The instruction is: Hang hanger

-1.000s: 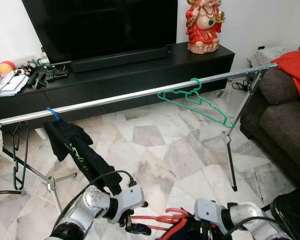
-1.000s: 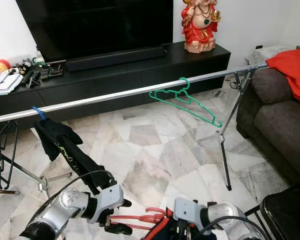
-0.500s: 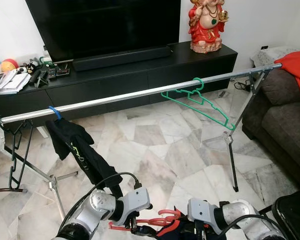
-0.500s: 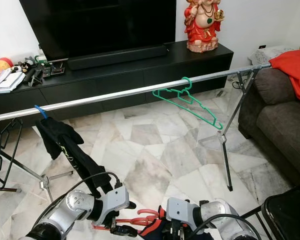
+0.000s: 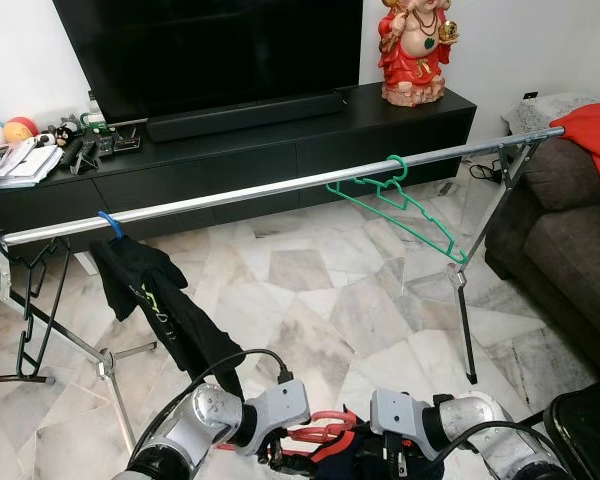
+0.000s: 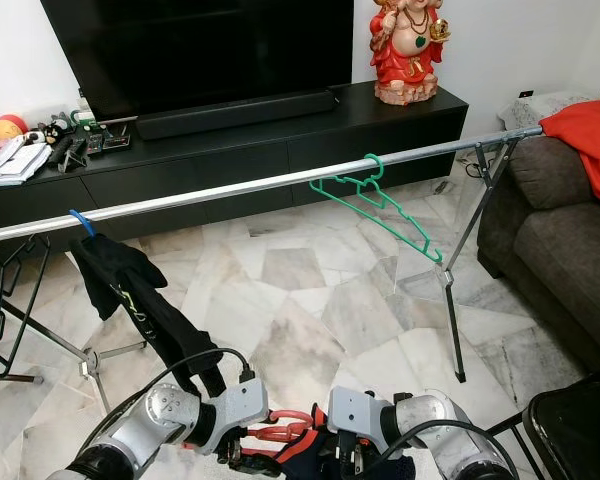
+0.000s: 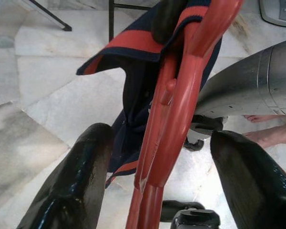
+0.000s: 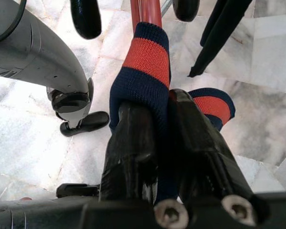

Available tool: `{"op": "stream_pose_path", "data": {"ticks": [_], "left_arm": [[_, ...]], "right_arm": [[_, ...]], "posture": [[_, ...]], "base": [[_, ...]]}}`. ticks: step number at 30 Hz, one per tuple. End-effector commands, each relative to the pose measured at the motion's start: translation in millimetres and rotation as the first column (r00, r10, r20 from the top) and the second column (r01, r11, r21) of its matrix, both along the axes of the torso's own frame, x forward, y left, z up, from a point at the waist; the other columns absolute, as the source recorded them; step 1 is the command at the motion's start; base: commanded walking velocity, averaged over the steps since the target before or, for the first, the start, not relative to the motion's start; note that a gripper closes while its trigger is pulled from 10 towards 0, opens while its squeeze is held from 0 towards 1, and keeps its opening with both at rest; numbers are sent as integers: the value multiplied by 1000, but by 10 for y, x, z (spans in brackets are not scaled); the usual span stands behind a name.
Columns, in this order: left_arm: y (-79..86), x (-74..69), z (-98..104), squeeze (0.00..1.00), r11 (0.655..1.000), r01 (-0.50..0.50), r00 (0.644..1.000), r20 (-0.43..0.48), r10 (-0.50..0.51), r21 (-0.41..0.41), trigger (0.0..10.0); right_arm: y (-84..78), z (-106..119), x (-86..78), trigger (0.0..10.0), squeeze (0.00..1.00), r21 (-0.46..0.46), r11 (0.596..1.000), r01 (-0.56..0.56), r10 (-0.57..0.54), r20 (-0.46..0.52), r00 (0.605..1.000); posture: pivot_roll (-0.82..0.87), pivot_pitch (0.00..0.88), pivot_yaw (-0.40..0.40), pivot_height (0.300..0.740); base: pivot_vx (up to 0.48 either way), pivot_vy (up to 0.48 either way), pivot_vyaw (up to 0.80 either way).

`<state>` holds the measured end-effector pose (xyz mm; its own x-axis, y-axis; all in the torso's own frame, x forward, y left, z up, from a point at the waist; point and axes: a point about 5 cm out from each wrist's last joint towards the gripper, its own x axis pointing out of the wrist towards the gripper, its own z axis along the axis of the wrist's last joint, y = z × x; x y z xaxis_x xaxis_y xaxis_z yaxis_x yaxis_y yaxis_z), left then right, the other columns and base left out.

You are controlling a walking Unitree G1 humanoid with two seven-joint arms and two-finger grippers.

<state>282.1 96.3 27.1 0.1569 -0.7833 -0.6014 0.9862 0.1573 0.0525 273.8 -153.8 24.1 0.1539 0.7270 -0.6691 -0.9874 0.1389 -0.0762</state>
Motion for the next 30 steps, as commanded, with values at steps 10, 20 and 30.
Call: {"op": "stream_pose_path", "data": {"ticks": [10,20,30], "left_arm": [[18,6,-26,0,999,11,1000,-3,-10,31,0],[-12,-10,-48,0,1000,11,1000,-6,-10,25,0],[-15,-22,-54,0,999,27,1000,-4,-27,34,0]], "right_arm": [[56,55,55,10000,0,29,1000,-11,10,31,999],[50,79,79,10000,0,32,999,-7,6,39,999],[76,93,102,10000,0,35,999,-5,3,54,999]], "posture": [[-54,20,81,740],[-61,9,82,740],[-63,0,87,740]], "base": [[0,0,0],[0,0,0],[0,0,0]]}}
